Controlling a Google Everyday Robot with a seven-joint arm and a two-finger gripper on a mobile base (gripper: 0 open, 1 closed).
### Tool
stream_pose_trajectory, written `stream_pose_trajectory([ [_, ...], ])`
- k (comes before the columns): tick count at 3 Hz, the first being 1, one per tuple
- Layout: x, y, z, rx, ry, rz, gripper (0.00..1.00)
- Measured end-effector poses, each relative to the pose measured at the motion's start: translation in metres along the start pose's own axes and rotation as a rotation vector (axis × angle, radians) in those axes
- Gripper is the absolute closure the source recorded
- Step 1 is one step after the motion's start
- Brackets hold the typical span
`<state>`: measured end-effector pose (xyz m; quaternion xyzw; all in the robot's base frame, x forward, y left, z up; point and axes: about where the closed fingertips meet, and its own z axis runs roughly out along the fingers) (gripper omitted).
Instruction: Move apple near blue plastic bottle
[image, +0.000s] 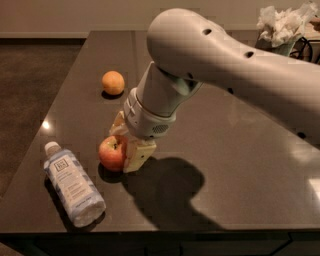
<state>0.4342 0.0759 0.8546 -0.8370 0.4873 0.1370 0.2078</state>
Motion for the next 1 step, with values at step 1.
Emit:
stream_pose_trajectory([
  [1, -0.0012, 0.0005, -0.0003, 0.000, 0.002, -0.002, 0.00],
])
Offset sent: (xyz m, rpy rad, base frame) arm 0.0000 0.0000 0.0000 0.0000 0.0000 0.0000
